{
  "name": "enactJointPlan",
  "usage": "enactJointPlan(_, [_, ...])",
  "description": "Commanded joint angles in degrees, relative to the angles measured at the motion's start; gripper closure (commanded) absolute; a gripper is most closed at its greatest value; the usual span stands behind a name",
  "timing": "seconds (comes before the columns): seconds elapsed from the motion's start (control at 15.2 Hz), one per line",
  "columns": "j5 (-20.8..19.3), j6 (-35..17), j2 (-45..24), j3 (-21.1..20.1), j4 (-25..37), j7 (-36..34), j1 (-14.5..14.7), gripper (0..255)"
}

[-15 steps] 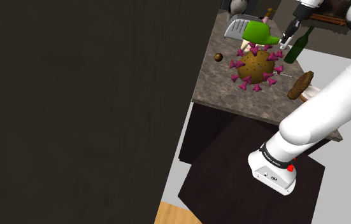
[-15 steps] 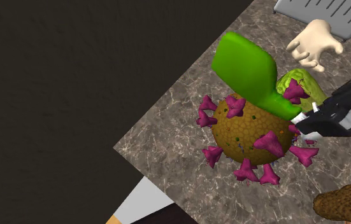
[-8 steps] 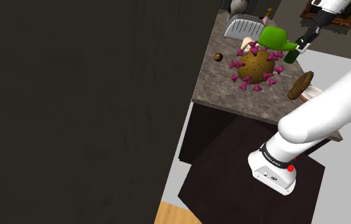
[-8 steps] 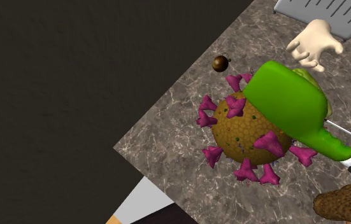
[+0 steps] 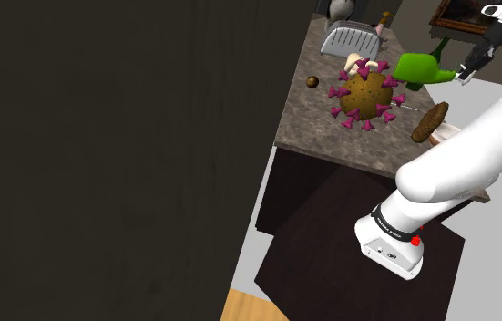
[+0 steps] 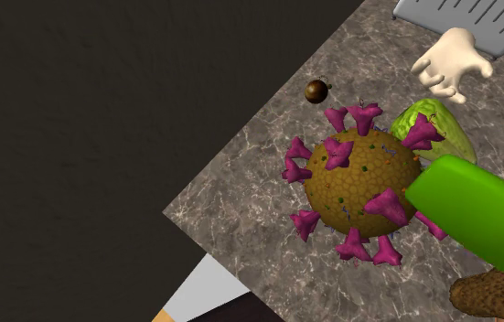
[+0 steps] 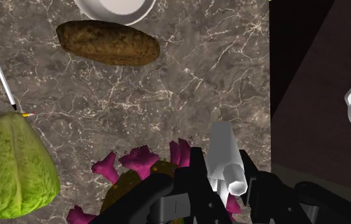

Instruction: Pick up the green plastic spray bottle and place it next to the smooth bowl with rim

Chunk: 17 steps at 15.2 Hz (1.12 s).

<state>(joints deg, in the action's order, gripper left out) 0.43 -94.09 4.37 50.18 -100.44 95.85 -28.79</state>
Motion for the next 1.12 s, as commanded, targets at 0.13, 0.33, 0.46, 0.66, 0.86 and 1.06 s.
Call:
enactJointPlan(0.13, [1.71,0.72,-2.92,3.80,2.24,7.01,-2.75,255])
enactJointPlan(0.33, [4.21,1.57,-6.44,6.68,4.75,12.94,-5.52,255])
enactJointPlan(0.46, [6.51,2.33,-9.48,8.35,6.83,17.21,-7.99,255])
enactJointPlan(0.66, [10.67,3.89,-14.81,10.06,10.63,23.79,-12.94,255])
enactJointPlan(0.86, [14.97,5.94,-20.39,10.18,15.32,29.91,-19.61,255])
enactJointPlan(1.06, [19.11,8.45,-25.98,9.39,21.03,35.25,-27.20,255])
